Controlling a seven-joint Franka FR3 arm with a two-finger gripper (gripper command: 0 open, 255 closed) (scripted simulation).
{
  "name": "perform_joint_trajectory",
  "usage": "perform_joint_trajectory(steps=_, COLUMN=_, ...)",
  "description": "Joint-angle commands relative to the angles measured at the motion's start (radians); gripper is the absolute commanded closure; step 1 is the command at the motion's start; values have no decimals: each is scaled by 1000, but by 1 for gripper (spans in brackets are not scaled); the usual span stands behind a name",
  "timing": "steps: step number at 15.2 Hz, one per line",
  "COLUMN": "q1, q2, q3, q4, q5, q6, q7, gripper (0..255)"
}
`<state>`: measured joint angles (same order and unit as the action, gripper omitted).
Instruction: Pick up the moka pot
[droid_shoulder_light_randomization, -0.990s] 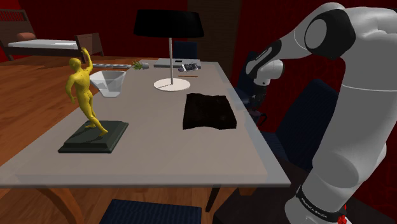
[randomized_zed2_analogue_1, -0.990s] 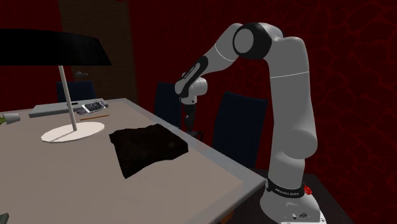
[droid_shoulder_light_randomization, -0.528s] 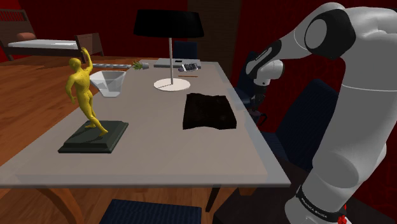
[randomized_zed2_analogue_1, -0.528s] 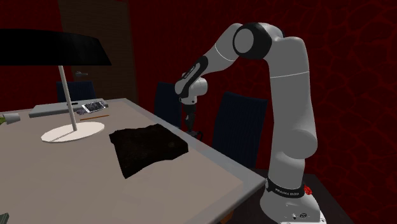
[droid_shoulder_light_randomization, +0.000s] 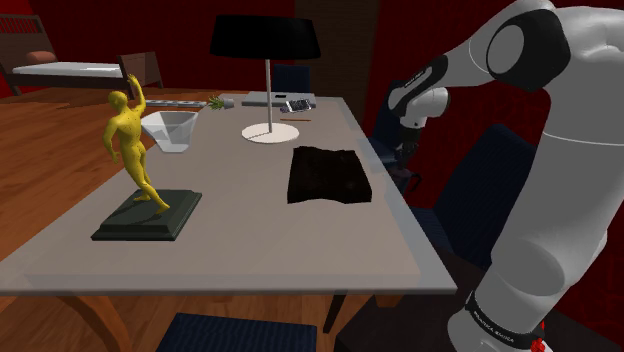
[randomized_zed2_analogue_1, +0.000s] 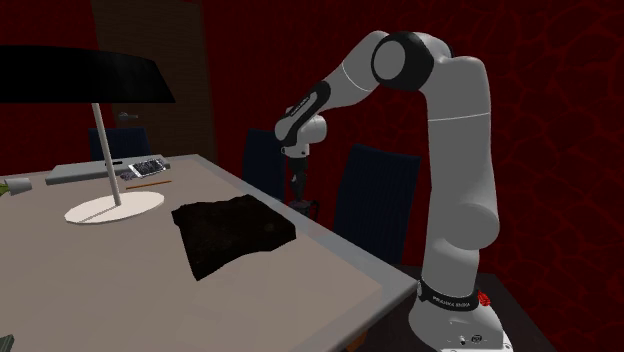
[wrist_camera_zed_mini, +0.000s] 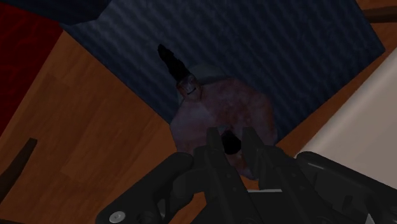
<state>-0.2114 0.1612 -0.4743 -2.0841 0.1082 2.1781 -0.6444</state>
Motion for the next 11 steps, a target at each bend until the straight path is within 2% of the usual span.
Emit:
perform_joint_trajectory(steps=1, q1=2, q2=-17, q3=-2, q4=10, q5=-11, q6=-24, q7=7, gripper=255)
perform_joint_trajectory(steps=11, q1=8, q2=-71, q3=-7, q4=64, q5=-44, q6=-125, q7=31, gripper=255)
